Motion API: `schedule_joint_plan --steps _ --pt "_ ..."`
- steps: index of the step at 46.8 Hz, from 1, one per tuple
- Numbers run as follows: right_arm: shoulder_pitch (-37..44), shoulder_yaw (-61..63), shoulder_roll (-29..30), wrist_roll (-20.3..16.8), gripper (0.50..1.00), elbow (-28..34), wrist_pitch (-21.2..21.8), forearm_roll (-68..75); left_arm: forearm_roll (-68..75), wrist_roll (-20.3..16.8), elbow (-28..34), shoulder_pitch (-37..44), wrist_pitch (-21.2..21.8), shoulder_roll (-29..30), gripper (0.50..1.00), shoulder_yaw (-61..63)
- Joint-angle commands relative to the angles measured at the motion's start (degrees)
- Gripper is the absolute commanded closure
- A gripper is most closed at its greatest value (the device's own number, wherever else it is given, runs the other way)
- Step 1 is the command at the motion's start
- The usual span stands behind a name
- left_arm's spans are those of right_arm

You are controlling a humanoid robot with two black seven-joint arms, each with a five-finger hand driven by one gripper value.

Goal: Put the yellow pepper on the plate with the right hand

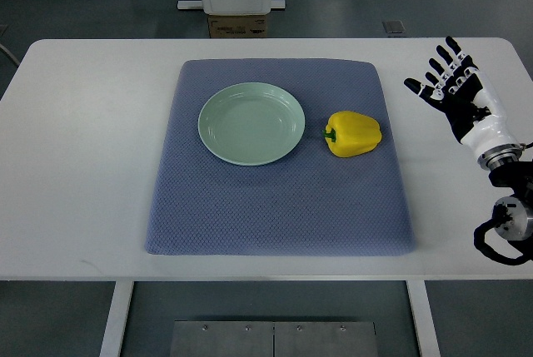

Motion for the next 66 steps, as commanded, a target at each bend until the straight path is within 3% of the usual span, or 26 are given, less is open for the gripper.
schedule_joint_plan --steps 1,53,66 --pt "0.1 0.0 0.0 0.0 0.500 -0.1 0.0 0.0 0.0 0.0 0.0 0.0 0.0 0.0 0.500 0.0" --pt "1.0 -0.8 -2.9 -1.8 0.502 0.6 0.0 -0.1 0.0 0.0 0.0 0.0 0.0 0.0 0.500 0.0" --pt "10.3 -13.5 -5.7 -2.2 0.521 1.2 -1.1 -3.4 -0.1 0.0 0.0 0.0 0.0 0.0 0.500 0.0"
